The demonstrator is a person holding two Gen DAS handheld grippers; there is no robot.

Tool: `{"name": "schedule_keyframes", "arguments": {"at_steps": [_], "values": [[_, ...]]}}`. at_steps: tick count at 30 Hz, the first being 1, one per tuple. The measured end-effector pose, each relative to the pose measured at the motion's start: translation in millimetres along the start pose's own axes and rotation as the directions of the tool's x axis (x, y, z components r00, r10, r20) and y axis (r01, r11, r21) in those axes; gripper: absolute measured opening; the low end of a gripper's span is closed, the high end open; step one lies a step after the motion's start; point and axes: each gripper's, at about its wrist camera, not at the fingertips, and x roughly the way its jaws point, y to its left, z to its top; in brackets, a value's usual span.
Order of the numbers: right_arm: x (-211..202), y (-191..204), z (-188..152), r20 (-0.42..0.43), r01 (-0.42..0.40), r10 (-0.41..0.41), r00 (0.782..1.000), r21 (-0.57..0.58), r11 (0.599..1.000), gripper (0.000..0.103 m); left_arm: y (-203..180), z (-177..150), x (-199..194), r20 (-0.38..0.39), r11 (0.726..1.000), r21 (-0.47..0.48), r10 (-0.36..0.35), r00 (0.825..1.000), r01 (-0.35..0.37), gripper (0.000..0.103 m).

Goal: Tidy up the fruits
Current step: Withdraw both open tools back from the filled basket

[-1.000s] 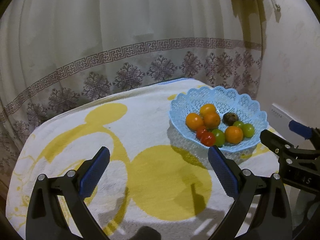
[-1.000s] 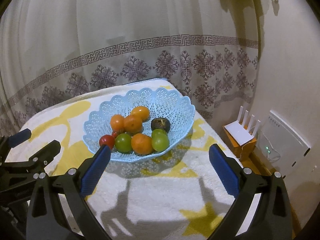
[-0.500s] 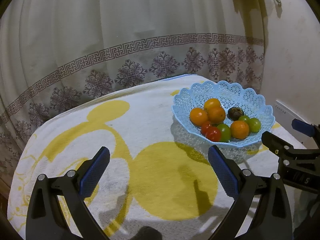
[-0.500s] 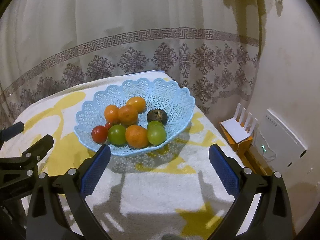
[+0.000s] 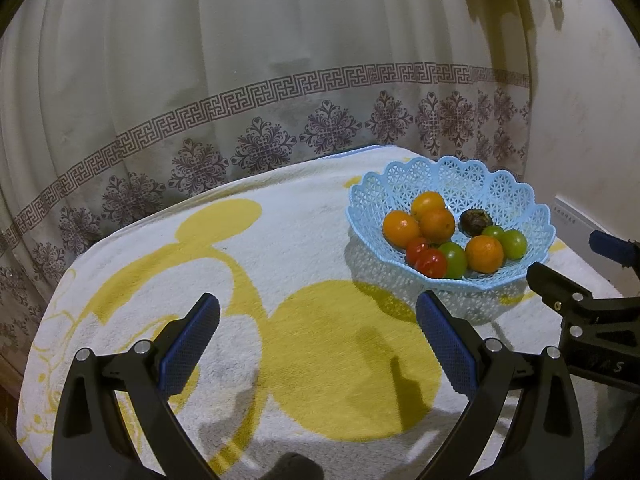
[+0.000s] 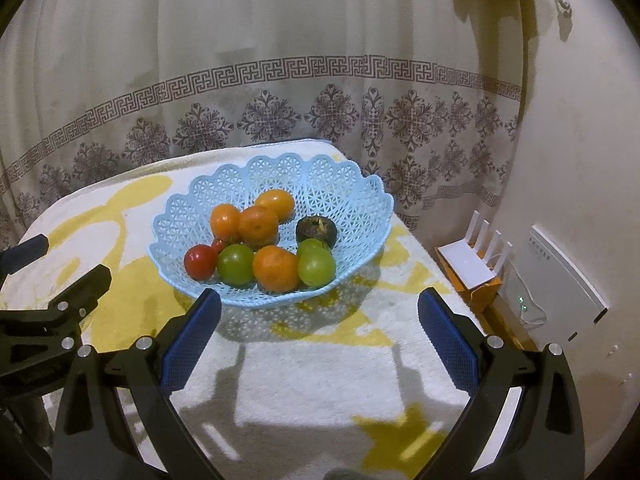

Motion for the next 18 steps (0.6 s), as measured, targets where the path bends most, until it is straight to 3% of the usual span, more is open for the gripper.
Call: {"name": "schedule_keyframes", "arguments": {"at_steps": [18], "values": [[0.0,-0.6,-0.6,-0.001,-0.006,0.006,1.0,0.001,1.0,0.1,-1.1,-3.8,-0.5,0.001,1.0,0.011,-0.003,1.0,0.003,0.098]]}}
